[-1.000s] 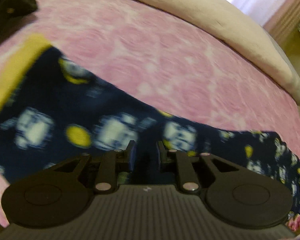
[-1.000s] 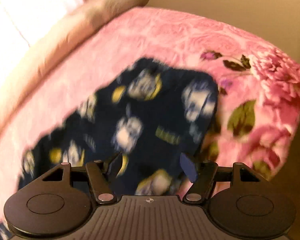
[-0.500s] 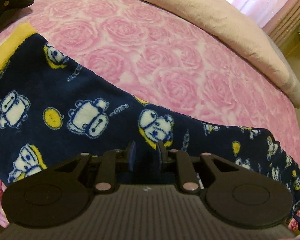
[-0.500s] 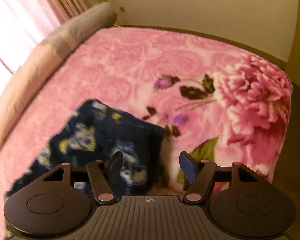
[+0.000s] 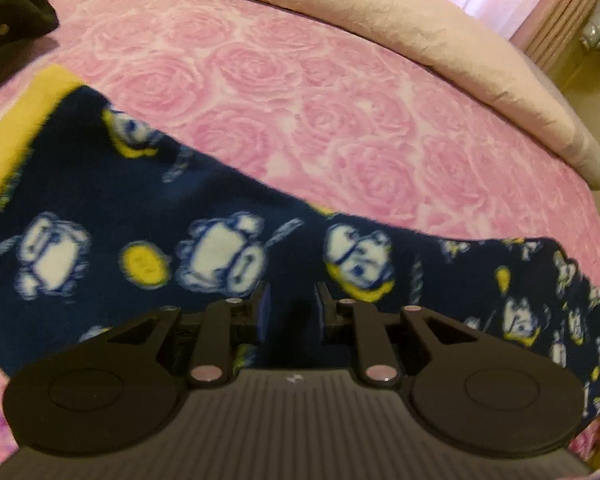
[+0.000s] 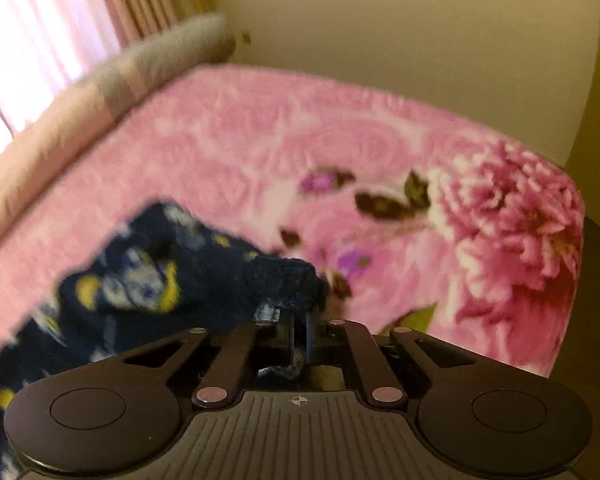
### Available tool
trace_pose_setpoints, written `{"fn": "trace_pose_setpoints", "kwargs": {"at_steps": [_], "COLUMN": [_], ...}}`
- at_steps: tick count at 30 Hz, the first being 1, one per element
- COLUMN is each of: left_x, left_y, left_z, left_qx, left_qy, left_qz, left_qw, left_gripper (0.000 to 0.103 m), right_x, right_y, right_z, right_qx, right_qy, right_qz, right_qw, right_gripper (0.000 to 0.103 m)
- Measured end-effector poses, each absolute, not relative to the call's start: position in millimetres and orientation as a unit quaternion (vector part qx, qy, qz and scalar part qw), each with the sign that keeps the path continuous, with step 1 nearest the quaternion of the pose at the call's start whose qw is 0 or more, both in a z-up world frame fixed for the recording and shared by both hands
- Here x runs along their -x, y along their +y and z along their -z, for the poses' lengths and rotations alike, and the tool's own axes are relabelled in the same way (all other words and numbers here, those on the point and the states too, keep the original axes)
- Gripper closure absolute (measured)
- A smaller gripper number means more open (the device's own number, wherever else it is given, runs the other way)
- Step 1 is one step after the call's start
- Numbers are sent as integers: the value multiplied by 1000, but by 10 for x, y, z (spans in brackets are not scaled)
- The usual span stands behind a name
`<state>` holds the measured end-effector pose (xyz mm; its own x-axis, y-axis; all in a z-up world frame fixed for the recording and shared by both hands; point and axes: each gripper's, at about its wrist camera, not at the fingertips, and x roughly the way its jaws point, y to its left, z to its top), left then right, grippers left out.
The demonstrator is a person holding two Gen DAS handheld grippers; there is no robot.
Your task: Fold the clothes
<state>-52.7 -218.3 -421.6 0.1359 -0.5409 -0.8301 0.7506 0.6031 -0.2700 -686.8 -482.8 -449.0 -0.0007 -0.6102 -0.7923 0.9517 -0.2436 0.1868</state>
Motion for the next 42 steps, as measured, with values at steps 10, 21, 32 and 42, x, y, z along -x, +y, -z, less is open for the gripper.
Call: {"fn": "trace_pose_setpoints", "kwargs": {"at_steps": [10, 21, 32, 42], "left_x": [-642, -949, -493, -25], "left_y": [-1753, -2176, -969, -536], "left_z": [3736, 4576, 3920, 4347], "left_qx": [-101, -246, -102, -135], "left_qy": [397, 292, 256, 370], "left_qz": [362, 296, 352, 373], "left_qw": [837, 876, 894, 840], "left_gripper": [46, 58, 68, 67], "right_x": [6981, 6822, 5728, 4933], "right_y": [-4551, -4531, -3206, -2711], "right_z": [4103, 4512, 4164, 4571], "right_qx": [-375, -335, -194, -164], "right_qy": [145, 110, 168, 310], "right_qz": [712, 696, 542, 476], "right_qw": [575, 626, 800, 806], "right_gripper": [27, 27, 27, 27]}}
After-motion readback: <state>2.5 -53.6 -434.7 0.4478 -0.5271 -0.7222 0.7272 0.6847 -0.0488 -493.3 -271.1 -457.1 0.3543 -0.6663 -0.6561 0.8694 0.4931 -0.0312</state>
